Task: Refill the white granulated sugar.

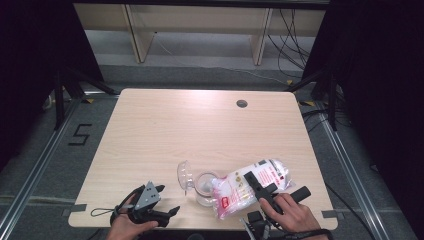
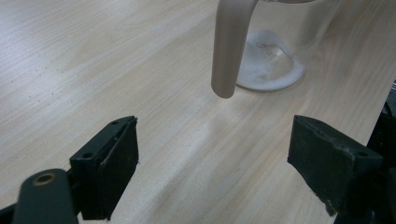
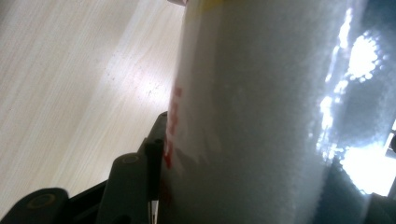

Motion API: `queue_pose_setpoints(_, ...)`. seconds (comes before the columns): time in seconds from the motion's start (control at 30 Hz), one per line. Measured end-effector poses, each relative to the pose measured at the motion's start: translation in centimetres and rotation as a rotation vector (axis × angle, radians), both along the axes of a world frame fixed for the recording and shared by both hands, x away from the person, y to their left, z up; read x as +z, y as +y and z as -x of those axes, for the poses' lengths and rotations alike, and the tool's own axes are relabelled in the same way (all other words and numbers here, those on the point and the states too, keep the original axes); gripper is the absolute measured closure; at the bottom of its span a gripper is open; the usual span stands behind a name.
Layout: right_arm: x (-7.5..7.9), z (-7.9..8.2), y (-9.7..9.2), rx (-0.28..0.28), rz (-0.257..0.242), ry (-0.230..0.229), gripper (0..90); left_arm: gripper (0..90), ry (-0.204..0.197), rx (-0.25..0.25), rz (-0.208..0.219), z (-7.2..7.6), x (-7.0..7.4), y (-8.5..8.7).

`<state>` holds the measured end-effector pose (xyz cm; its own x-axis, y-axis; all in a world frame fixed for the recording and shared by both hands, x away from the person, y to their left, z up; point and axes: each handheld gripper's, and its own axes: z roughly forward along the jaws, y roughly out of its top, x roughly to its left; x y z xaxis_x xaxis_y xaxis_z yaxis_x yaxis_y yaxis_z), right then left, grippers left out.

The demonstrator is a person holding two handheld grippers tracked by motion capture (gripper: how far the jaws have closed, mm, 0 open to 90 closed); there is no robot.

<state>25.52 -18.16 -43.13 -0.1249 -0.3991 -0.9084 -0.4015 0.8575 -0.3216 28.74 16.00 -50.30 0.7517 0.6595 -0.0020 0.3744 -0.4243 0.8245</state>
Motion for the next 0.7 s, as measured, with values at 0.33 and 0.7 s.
queue_pose_setpoints(0.33, -0.01, 0.13, 0.09, -0.008, 0.002, 0.003, 53.9, 16.0, -0.001, 0.0, -0.002, 0.01, 0.01, -0.01)
queue_pose_setpoints(0.7, 0.03, 0.15, 0.18, -0.002, 0.0, 0.0, 54.1, 16.0, 0.004, -0.007, -0.02, 0.02, 0.14, 0.08)
